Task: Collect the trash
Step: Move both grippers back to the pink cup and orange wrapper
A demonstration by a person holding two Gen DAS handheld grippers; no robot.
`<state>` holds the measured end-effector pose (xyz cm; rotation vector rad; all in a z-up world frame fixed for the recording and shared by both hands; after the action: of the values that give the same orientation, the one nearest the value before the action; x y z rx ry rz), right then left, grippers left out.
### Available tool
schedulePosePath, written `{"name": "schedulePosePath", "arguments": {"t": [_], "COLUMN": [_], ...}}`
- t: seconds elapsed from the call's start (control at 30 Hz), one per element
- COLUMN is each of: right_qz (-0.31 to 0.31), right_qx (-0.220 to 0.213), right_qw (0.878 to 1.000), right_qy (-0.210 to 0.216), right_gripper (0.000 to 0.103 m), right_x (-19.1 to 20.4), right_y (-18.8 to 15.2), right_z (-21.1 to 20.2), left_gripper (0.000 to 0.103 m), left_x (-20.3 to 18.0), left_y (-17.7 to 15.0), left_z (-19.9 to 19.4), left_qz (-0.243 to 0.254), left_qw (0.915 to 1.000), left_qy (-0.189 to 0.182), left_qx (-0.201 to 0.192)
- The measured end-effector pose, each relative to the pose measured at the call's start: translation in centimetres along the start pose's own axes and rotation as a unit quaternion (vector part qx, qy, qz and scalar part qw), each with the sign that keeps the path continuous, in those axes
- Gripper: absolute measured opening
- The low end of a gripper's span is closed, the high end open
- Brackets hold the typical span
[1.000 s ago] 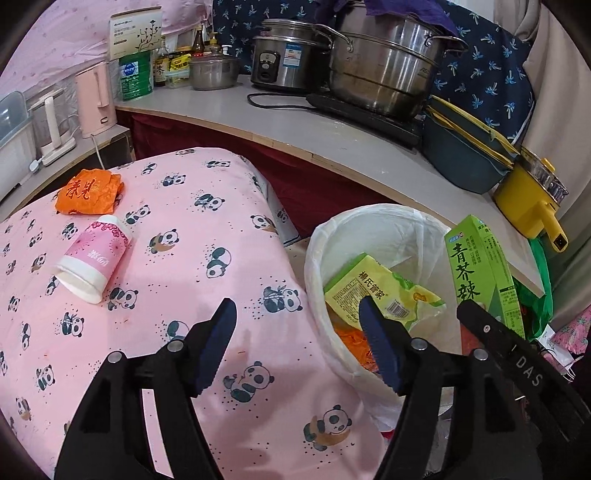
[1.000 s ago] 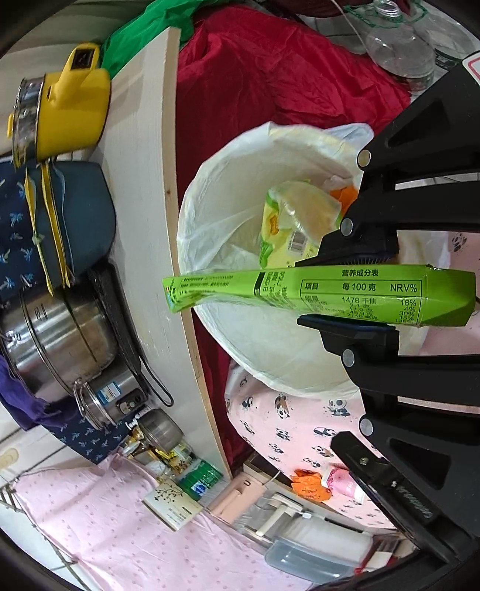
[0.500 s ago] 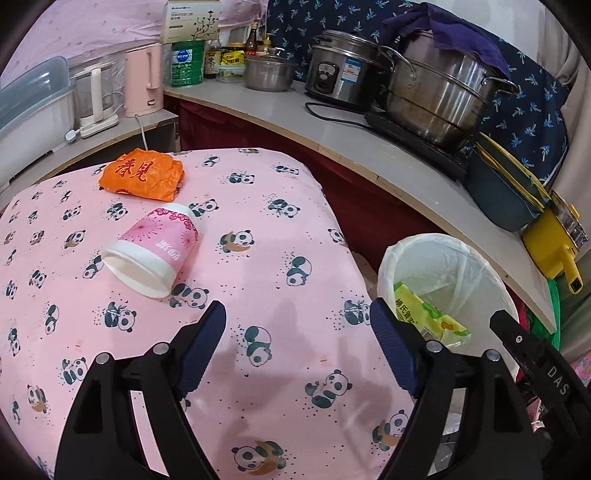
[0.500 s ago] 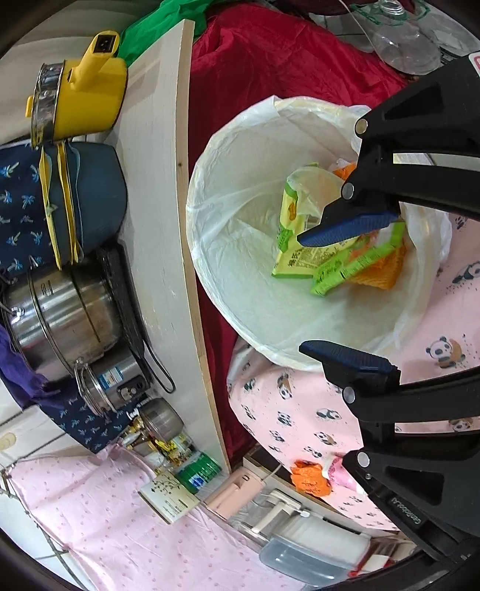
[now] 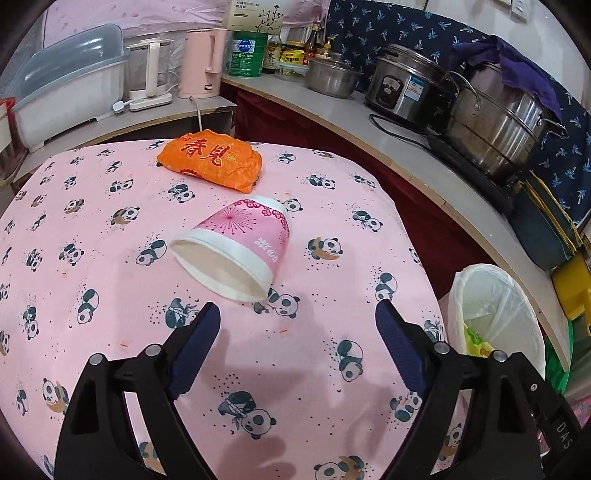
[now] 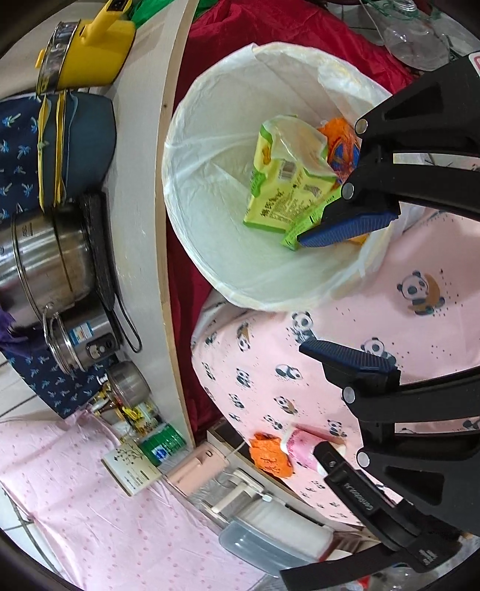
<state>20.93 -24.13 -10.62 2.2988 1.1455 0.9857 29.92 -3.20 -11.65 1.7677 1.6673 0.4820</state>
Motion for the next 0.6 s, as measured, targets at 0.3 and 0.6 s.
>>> {"name": "schedulePosePath", "arguments": {"t": [0.3, 0.6], "right_qz": [-0.013, -0.03], "right_qx": [0.019, 0.033], "right_qw": [1.0, 0.999], "right_qy": [0.003, 0.007], "right_gripper": [0.051, 0.051], "right_x": [2.0, 4.2], "right_y": [-1.0, -1.2], "right_z": [2.4, 4.7], "left_gripper": [0.07, 0.028], "left_x": [0.8, 1.2], "left_y": [1.5, 1.4], "left_z": [2.2, 5.2], "left_qz": [0.018, 0.015], "left_qw": [0.9998, 0.9992], "left_qy": [0.001, -0.014], "left_qx": [0.002, 0.034]}}
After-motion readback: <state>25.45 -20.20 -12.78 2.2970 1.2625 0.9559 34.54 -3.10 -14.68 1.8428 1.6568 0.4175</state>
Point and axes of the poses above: each gripper's, at about its wrist camera, not at the fingertips, and z roughly the way its jaws point, x to its left, y to its top, the point moved 10 cm from there along z, roughly the way its jaws point, and after that the axes turned 5 degrees about z, right-handed, at the moved point
